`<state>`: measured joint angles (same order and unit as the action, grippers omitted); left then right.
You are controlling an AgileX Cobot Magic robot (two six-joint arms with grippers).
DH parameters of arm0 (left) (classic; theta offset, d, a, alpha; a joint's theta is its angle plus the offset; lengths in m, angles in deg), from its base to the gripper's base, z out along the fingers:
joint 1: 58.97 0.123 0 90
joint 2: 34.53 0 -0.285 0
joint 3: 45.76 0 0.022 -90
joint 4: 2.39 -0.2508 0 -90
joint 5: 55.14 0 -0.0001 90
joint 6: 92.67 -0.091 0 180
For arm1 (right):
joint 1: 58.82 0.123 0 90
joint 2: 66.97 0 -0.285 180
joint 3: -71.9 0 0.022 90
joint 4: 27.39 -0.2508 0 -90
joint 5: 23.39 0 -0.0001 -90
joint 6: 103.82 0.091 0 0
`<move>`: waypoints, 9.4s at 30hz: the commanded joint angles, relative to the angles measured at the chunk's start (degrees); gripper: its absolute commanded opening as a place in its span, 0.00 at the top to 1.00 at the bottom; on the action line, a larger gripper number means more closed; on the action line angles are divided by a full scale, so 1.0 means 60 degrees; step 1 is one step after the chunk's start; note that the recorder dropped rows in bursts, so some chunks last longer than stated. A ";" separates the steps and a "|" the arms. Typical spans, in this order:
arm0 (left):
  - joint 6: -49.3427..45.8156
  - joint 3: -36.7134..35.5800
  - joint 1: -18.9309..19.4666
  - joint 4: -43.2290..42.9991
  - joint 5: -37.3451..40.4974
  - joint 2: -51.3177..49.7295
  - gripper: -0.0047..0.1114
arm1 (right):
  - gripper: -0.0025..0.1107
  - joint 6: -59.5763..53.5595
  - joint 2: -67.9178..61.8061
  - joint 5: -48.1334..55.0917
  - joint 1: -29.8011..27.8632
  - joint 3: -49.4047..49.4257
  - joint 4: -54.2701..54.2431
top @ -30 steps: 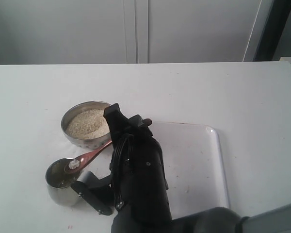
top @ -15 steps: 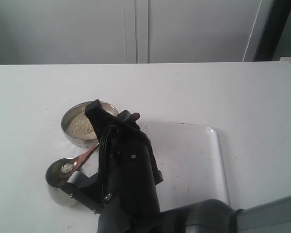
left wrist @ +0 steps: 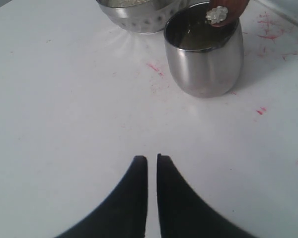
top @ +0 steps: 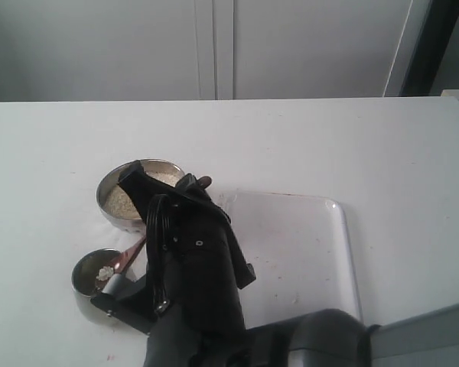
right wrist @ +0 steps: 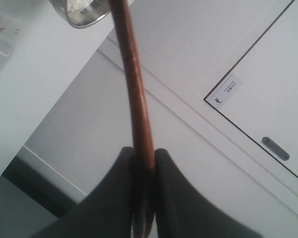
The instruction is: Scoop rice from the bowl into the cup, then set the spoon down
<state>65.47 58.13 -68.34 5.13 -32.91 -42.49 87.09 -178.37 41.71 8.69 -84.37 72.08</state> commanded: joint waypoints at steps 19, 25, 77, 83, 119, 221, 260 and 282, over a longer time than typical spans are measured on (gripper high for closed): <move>-0.0004 -0.0068 -0.0049 0.0091 0.0235 0.0028 0.84 | 0.98 -0.2247 0.0117 -0.0436 -0.0362 -0.0534 0.0080; -0.0004 -0.0068 -0.0049 0.0091 0.0235 0.0028 0.84 | 0.98 -0.2498 0.0117 -0.0526 -0.0378 -0.0552 0.0080; -0.0004 -0.0068 -0.0049 0.0091 0.0235 0.0028 0.84 | 0.98 -0.0799 0.0117 0.0810 -0.0389 -0.1776 -0.0537; -0.0004 -0.0068 -0.0049 0.0091 0.0235 0.0028 0.84 | 0.98 0.1190 0.0207 0.0810 -0.0389 -0.1776 -0.1742; -0.0004 -0.0068 -0.0049 0.0091 0.0235 0.0028 0.84 | 0.98 0.3960 0.1861 0.0810 -0.3928 -0.1740 -1.2154; -0.0004 -0.0068 -0.0049 0.0091 0.0235 0.0028 0.84 | 0.91 0.4219 -0.1019 -0.0999 -0.4979 -0.1740 -1.3330; -0.0004 -0.0068 -0.0049 0.0091 0.0235 0.0028 0.84 | 0.73 0.4042 0.1616 -0.1830 -0.4958 -0.1996 -1.3605; -0.0004 -0.0068 -0.0049 0.0091 0.0235 0.0028 0.84 | 0.95 0.3394 0.5575 -0.6022 -0.3586 -0.1280 -1.3866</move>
<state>65.47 58.13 -68.34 5.13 -32.91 -42.49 108.07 -147.65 7.05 -13.55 -93.05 -12.00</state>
